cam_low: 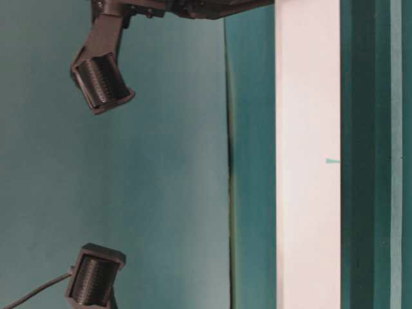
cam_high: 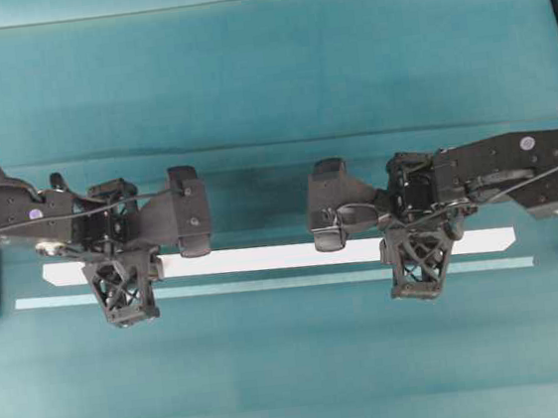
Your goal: Lift a wooden board with both hands.
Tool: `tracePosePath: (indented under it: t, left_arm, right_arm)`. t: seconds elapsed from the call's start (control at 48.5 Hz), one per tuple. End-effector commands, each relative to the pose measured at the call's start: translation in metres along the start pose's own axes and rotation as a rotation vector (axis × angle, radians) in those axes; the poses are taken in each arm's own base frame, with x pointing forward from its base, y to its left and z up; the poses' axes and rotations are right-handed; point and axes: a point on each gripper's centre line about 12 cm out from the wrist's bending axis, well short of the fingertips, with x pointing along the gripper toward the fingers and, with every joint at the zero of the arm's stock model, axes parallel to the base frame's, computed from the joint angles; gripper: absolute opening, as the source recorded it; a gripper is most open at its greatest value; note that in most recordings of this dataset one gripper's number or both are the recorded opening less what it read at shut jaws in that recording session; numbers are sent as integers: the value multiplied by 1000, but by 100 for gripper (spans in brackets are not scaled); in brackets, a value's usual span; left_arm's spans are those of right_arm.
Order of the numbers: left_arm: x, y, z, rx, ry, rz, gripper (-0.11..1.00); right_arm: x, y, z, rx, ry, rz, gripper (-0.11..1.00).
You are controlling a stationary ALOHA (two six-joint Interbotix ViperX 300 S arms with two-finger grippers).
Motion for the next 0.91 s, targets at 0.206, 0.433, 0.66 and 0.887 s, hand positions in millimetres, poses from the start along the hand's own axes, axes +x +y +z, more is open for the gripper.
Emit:
tracePosePath:
  t: [0.206,0.433,0.66,0.887]
  left_arm:
    - [12,0,2,-48,-35,-7,18]
    - [22,-1,-1,-55,-19,-6,18]
    - [26,-3,-2,-51,-19,-9,18]
    - [27,-5,-3,-43,-29,-13,18]
  right_arm:
    - [14,3,-4,-6,4,6,22]
    - [23,3,-2,-7,-11,5,22]
    - [30,4,-1,-8,-4,4,22]
    - [34,3,-6,-8,2,2,22]
